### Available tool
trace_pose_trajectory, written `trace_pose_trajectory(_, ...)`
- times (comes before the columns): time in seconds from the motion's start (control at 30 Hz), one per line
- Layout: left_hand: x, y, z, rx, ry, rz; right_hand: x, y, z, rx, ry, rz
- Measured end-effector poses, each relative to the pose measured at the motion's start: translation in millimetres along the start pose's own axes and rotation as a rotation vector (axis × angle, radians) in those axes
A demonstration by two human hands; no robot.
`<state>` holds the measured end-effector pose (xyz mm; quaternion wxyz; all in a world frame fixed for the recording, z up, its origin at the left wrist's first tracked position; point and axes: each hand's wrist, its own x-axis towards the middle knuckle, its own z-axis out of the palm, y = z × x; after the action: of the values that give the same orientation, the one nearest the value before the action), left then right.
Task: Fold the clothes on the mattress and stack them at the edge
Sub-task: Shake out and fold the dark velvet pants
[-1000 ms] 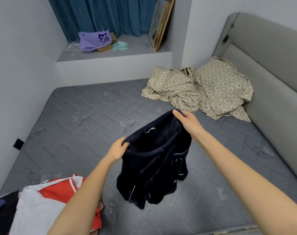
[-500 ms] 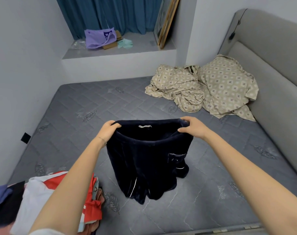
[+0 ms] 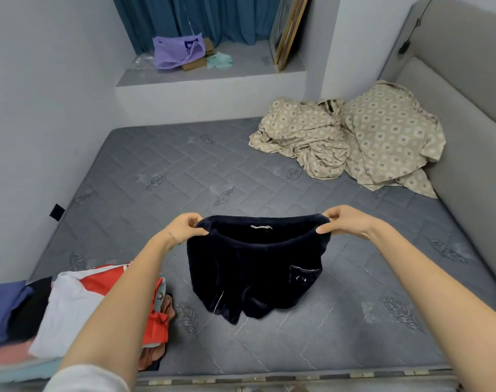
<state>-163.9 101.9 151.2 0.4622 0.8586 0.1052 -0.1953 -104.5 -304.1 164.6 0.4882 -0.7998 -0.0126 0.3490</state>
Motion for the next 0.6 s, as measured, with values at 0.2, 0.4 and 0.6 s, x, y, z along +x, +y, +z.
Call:
trace_pose_trajectory(0.2,-12,16,24,0.069,0.219,0.064,-10,9,5,-0.261,0.107,-0.033)
trace_pose_trajectory(0.4,-37,37,23,-0.021,0.499,0.178,-22,-2,14,-0.171,0.33,-0.208)
trace_pose_trajectory(0.6,-72,70,7,-0.144,0.641,0.355,-52,-40,48,-0.049,0.596,-0.429)
